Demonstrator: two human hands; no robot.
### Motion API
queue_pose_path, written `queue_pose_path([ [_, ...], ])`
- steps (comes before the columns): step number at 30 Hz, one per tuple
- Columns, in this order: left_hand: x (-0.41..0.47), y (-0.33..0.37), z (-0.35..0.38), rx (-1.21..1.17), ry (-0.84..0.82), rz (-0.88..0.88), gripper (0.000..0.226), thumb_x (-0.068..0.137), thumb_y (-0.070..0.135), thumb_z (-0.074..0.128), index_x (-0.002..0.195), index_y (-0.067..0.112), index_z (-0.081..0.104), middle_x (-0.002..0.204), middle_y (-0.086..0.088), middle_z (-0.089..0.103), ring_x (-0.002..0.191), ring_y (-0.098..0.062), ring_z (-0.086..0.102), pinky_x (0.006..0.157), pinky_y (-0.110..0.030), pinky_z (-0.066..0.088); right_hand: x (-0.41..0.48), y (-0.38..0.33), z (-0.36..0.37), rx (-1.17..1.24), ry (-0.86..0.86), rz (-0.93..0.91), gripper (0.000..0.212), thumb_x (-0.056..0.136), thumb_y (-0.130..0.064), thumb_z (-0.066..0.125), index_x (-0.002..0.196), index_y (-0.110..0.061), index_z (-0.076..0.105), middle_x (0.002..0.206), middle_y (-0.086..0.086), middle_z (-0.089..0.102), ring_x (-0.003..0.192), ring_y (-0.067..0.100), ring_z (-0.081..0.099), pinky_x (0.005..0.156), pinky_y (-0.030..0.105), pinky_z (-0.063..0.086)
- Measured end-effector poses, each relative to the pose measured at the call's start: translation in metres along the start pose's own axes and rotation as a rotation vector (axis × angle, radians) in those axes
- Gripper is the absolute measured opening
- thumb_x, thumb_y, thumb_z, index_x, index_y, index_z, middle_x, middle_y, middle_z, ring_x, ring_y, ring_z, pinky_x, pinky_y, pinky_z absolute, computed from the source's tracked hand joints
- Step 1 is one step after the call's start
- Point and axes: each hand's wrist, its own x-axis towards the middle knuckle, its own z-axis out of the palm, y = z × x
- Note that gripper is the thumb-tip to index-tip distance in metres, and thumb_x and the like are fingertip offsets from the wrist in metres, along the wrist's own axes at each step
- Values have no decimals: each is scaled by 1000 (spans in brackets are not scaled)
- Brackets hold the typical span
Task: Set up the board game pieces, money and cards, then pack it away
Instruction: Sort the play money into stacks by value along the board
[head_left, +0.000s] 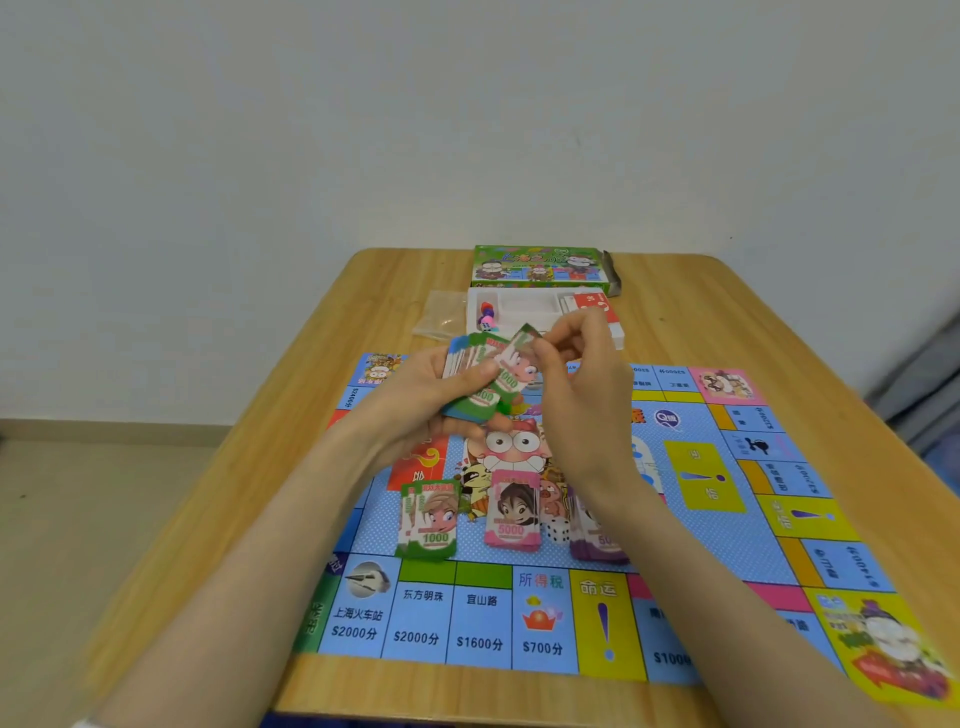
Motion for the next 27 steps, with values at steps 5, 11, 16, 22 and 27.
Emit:
queue_pose_path([
  [5,4,-3,-4,-63,102,18,18,86,20,56,99,8,63,79,-7,74,61,-16,71,45,-19,54,0,-12,-5,258,45,60,23,94,-3,52,83,-22,43,73,-1,57,69,6,58,61,21,46],
  [11,7,-4,-10,-87,196,35,13,93,18,56,90,7,63,68,-2,71,57,-12,66,49,-22,53,-8,-16,0,219,-696,187,15,86,-2,62,81,-15,56,66,-3,64,65,11,61,69,35,51],
  [16,7,-5,-9,-99,222,40,12,92,19,56,92,9,63,74,-5,73,57,-14,68,54,-24,56,-17,-8,10,-37,-915,53,13,82,-12,70,81,-19,59,66,-7,62,61,3,54,66,21,45],
  [22,6,-4,-5,-81,246,45,10,93,20,55,93,12,63,73,-3,74,57,-13,69,45,-18,53,-24,-5,15,-144,-982,-46,11,83,-11,68,90,-10,61,62,-11,53,63,12,51,68,37,47],
  [27,6,-4,-6,-86,246,47,12,93,20,56,95,10,63,75,-4,74,58,-13,69,47,-19,54,-28,-2,18,-374,-993,-251,21,81,-18,68,100,-15,59,65,-16,42,68,7,41,56,22,28],
])
